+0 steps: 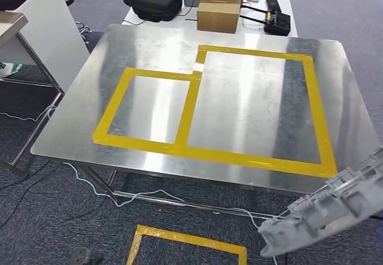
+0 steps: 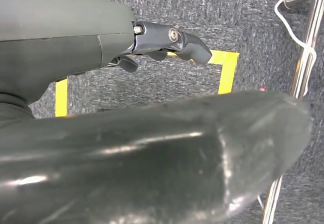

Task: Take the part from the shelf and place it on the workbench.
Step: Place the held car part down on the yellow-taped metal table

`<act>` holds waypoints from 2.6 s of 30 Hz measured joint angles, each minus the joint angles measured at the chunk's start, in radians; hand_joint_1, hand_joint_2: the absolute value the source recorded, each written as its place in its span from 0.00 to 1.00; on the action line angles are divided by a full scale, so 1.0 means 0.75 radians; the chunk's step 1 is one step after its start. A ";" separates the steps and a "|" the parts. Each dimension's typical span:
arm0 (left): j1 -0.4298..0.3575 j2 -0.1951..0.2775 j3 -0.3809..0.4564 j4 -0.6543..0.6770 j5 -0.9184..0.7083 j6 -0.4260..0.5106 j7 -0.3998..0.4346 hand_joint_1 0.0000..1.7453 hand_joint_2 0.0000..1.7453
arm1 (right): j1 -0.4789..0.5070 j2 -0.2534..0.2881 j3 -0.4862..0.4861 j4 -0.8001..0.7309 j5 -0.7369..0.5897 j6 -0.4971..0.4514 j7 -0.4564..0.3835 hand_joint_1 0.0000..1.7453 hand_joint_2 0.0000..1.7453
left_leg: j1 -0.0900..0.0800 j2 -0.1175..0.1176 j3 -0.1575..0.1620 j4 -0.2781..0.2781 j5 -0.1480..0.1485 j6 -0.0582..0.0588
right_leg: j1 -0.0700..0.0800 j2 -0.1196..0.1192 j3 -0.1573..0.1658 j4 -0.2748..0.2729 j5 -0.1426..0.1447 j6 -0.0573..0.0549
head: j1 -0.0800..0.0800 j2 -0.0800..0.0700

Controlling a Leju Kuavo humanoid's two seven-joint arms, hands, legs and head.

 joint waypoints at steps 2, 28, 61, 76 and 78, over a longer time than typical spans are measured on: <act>-0.002 0.002 -0.003 0.000 -0.007 -0.006 -0.001 0.00 0.00 | -0.105 -0.047 -0.029 0.105 0.001 0.079 0.068 1.00 1.00 | 0.001 0.001 -0.007 0.008 -0.007 -0.013 | -0.002 0.003 -0.006 0.000 0.005 -0.017 | -0.001 0.000; -0.035 0.013 -0.072 0.000 -0.055 -0.052 0.024 0.00 0.00 | -1.629 -0.144 0.691 1.790 0.644 0.308 0.412 1.00 1.00 | 0.009 -0.001 -0.059 0.018 0.031 0.017 | -0.012 -0.007 -0.086 0.064 0.042 0.041 | -0.004 0.000; -0.023 0.056 -0.118 0.001 -0.080 -0.031 0.045 0.00 1.00 | -1.696 0.430 0.950 2.343 0.796 0.176 0.314 0.00 0.00 | 0.003 0.003 -0.071 0.025 0.058 0.009 | 0.040 0.002 0.000 0.004 0.005 -0.045 | -0.011 0.000; -0.022 0.067 -0.160 0.001 -0.104 0.020 0.056 0.00 0.00 | -1.629 0.530 0.953 2.377 0.796 0.171 0.348 0.00 0.00 | 0.033 -0.003 -0.079 0.026 0.055 -0.046 | 0.011 -0.005 -0.024 -0.003 0.027 -0.014 | -0.033 0.000; -0.023 0.068 -0.163 0.001 -0.105 0.020 0.056 0.00 0.00 | -1.629 0.530 0.950 2.377 0.794 0.172 0.357 0.00 0.00 | 0.031 -0.004 -0.081 0.024 0.053 -0.018 | 0.008 -0.004 -0.024 -0.007 0.026 0.001 | -0.031 0.000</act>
